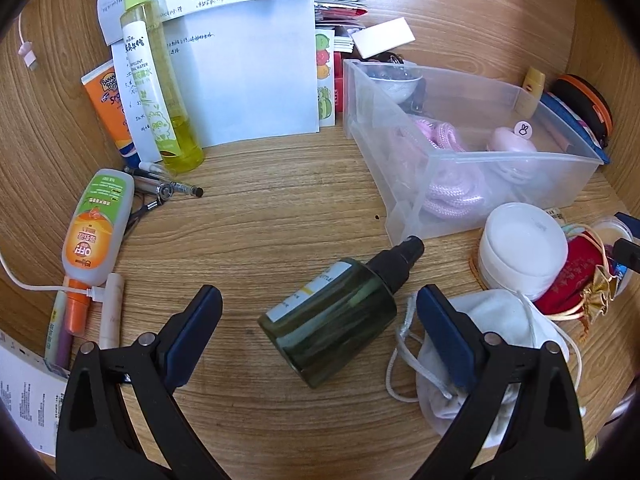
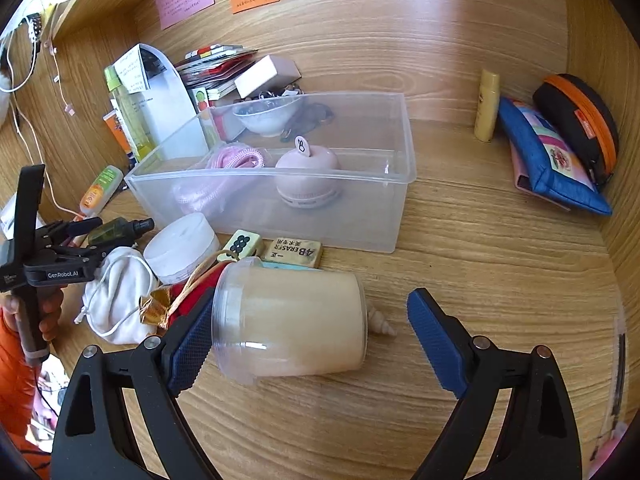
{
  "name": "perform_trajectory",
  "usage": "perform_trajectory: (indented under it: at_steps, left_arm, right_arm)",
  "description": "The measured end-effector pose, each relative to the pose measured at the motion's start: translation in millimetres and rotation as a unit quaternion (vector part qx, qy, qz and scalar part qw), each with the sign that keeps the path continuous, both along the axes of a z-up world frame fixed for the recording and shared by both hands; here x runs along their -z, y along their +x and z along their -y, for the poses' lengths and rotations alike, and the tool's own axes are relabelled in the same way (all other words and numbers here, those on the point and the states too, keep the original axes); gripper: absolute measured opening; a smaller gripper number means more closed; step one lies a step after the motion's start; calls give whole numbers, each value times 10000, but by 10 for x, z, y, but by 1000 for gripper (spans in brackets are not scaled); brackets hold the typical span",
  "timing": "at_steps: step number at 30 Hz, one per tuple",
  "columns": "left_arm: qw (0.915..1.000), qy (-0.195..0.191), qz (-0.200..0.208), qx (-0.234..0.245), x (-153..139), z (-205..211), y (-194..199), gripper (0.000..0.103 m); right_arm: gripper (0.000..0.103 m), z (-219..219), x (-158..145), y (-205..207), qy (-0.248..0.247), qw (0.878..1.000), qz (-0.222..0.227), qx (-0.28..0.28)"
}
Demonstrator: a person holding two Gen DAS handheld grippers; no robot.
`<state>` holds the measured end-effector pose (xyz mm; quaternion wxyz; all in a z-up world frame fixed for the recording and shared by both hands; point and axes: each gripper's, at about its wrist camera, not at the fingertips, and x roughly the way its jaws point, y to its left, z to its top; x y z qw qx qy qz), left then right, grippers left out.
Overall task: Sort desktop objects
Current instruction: 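Grasp the dark green spray bottle with the left tool while the right tool lifts the cream container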
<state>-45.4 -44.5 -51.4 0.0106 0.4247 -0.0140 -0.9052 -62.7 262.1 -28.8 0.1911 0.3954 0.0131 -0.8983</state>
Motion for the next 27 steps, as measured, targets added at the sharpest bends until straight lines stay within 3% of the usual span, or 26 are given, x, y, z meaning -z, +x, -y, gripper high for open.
perform_trajectory:
  at_steps: [5,8,13,22,27]
  left_arm:
    - [9999,63,66,-62,36,42,-42,99]
    - [9999,86,114,-74,54,50,-69,99]
    - [10000,7,17,-15,38,10,-37,99]
    - [9999,20,-34,115,41,-33,2,91]
    - [9999,2,-62,124,40,-43,7,91]
  right_arm:
    - [76,37,33,-76,-102,9997,169,-139]
    - [72,48,44,-89,-208,9993,244,-199]
    - [72,25,-4,-9,-86,9996,228,-154]
    - [73,38,-98,207,616,9979,-199,-13]
    - [82,100,-93,296,610,9978,-193,-150]
